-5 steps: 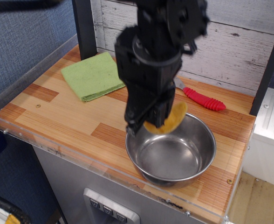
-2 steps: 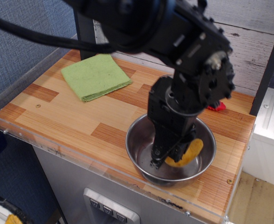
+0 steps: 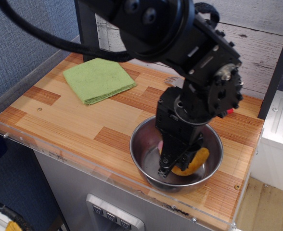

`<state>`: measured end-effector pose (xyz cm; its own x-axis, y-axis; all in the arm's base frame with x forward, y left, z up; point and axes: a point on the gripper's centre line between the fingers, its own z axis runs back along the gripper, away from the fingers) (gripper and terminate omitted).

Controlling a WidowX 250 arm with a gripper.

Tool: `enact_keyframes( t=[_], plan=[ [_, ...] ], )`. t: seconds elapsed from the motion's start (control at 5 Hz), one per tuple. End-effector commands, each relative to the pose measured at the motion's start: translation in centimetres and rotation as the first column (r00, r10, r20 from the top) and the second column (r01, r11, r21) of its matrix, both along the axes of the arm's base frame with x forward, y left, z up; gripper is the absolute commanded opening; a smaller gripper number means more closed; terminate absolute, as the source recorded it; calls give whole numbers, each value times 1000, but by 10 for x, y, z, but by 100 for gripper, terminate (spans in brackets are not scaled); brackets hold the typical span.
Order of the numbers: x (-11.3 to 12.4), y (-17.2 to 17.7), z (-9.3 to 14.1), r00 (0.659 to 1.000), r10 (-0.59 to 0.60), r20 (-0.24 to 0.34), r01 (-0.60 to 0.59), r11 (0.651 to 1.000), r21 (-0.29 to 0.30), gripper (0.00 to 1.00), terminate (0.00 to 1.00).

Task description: Place the croissant inside the bowl

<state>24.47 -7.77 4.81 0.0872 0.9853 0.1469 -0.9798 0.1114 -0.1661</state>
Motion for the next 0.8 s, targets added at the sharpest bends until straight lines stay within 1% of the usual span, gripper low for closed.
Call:
enact_keyframes(
  t=[0.0,0.4,0.6],
  plan=[
    [-8,15,5,997,76,-1,-76,997,0,100,0],
    [-8,17,7,996,88,-6,-88,996,-2,100,0],
    [-8,19,11,996,92,2,-92,996,-6,100,0]
  ],
)
